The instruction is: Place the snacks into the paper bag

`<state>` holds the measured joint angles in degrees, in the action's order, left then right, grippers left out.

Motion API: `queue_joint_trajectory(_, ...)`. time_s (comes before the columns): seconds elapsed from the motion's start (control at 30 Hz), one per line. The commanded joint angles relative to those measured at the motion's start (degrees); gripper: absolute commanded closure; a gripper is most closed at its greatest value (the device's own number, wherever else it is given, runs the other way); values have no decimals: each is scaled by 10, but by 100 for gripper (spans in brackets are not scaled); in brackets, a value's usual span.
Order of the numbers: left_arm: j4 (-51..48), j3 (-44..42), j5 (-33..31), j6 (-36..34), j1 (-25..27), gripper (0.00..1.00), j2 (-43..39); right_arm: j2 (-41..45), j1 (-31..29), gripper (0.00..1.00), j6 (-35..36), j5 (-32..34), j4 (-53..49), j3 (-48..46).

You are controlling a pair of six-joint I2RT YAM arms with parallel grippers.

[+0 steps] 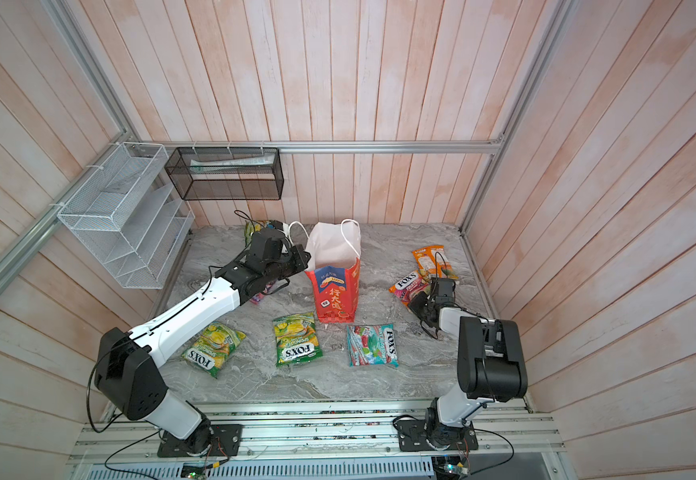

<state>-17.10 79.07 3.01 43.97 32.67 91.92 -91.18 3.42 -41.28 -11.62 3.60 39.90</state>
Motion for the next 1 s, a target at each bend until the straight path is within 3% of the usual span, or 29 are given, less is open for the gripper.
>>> queue_joint_trajectory(0.0, -8, 9, 7, -7, -2, 100, -13, 45, -1, 99, 20, -26, -21, -13)
queue_joint_trajectory(0.07, -8, 8, 7, -7, -2, 100, -16, 77, -1, 93, 23, -27, -17, -23)
queue_joint_trajectory(0.13, -8, 8, 7, -7, -2, 100, -17, 108, -1, 68, 24, -16, -11, -31)
queue_joint_trajectory(0.2, -8, 7, 7, -6, -2, 100, -17, 132, -1, 28, 27, 8, -15, -35)
queue_joint_trajectory(0.23, -7, 7, 8, -6, -2, 100, -17, 137, -1, 18, 35, 22, -27, -28)
queue_joint_trajectory(0.33, -9, 10, 11, -7, -2, 100, -15, 136, -1, 3, 55, 69, -69, 1)
queue_joint_trajectory(0.7, -10, 12, 11, -8, -2, 100, -9, 46, -1, 2, 109, 118, -70, 81)
queue_joint_trajectory(0.97, -10, 14, 12, -10, -2, 100, -7, -45, 0, 2, 134, 60, -62, 130)
